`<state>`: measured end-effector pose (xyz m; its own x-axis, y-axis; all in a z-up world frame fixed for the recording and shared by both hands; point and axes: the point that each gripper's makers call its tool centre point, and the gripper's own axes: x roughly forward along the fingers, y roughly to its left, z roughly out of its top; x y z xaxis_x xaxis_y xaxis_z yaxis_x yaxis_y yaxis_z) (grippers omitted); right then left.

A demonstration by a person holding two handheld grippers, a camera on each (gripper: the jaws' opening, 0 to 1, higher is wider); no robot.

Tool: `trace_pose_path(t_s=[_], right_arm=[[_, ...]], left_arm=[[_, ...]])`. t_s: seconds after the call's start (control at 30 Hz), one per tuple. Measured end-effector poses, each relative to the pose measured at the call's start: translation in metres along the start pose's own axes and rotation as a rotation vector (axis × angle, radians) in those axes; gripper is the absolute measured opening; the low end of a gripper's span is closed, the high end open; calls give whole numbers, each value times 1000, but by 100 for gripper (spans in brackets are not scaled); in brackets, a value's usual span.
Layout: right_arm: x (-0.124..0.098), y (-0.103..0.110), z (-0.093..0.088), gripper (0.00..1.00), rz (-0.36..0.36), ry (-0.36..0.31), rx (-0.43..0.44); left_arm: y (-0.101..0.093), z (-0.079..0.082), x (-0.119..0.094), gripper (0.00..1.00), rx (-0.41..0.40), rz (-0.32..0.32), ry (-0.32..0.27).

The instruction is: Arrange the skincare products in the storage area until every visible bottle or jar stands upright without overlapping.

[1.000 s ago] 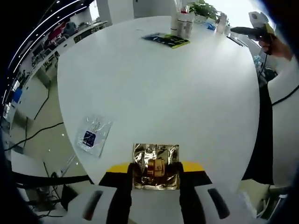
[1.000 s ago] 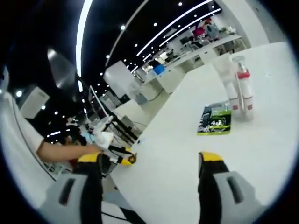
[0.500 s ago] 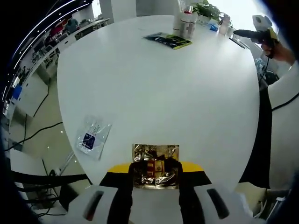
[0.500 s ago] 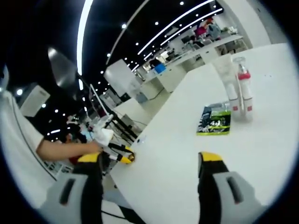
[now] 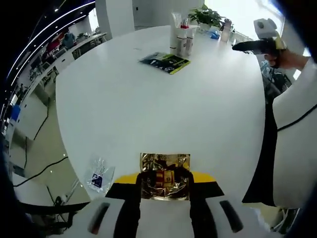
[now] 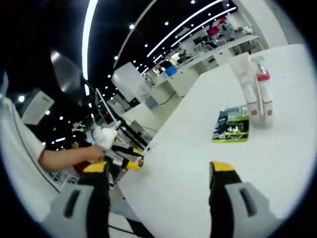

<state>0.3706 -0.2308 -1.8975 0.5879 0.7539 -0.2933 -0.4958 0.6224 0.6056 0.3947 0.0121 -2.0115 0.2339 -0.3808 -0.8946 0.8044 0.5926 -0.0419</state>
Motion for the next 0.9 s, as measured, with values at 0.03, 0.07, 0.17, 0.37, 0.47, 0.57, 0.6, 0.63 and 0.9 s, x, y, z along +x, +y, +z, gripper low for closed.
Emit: trace_pose_path(t_s=[0.03,0.07,0.17,0.37,0.47,0.57,0.6,0.63,0.9], right_arm=[[0,0,-1,80,-2,2,2],[0,-1,-1,80,-3,3,4],[1,-1,-2,77,-3,2,18],[2,-4,-1,74,-11,-6,59],[4,-2,2,71,-5,-18,80],[5,-1,4,67,-2,-29,105],[5,0,5,66,0,-30,110],[6,0,5,65,0,-30,112],[13,6,2,48,22,-14,165]], left_arm=[[-3,6,-1,38,8,-5,-10],[-6,12,-1,38,16,-9,-20],[-17,29,-4,38,42,-22,-47],[-42,74,-8,38,108,-51,-108],[-55,93,-11,38,142,-64,-135],[-69,109,-13,38,186,-80,-160],[-74,114,-15,39,189,-82,-163],[-77,117,-15,39,193,-82,-170],[-116,139,-21,39,269,-122,-212]])
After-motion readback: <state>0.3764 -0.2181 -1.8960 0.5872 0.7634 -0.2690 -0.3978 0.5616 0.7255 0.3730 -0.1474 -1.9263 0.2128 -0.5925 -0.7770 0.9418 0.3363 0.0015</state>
